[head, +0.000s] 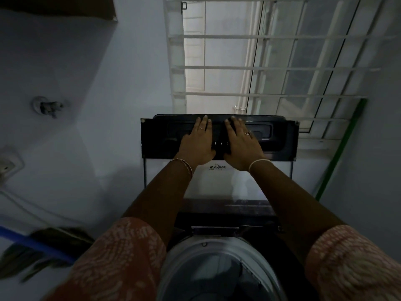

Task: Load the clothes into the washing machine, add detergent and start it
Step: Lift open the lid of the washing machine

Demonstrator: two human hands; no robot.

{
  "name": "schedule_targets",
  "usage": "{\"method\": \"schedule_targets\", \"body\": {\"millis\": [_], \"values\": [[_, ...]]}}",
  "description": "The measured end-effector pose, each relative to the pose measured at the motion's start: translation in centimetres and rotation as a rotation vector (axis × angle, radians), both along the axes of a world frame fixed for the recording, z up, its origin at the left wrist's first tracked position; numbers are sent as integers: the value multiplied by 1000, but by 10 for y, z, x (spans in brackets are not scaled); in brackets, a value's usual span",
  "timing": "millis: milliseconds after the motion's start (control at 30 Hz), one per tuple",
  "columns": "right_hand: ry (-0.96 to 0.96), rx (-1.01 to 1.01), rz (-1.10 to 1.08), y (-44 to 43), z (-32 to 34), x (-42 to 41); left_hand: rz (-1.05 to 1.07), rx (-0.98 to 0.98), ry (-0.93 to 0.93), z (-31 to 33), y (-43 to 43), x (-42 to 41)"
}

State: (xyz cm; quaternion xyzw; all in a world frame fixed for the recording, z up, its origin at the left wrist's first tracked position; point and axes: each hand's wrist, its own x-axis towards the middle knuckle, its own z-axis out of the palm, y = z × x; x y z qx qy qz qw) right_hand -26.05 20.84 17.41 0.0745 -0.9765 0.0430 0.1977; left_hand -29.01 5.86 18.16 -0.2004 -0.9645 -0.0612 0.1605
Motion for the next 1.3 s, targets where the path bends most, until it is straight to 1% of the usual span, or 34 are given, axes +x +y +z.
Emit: {"method": "schedule_targets", "body": {"millis": [200, 400, 500, 567, 667, 867, 1000, 1100, 1167, 1300], "values": [[-1, 16, 51, -1, 4, 31, -11, 40, 32, -5, -2, 32], [-66, 66, 73, 9, -1, 81, -26, 27, -45, -9, -5, 84], [-110, 20, 98, 15, -17, 110, -41, 52, -87, -19, -3, 117], [-153, 24, 118, 21, -28, 133, -47, 71, -141, -30, 0, 140], [-219, -14, 135, 27, -46, 170, -52, 92, -214, -52, 6, 175], [-275, -78, 142, 47, -99, 241, -120, 188, -334, -103, 23, 240], [-354, -92, 113, 66, -139, 283, -172, 231, -447, -135, 44, 280], [-362, -120, 65, 75, -161, 317, -191, 336, -539, -157, 59, 310], [-350, -156, 23, 78, -170, 340, -208, 387, -574, -171, 68, 326], [-336, -181, -86, 88, -190, 384, -289, 409, -596, -187, 89, 354]]}}
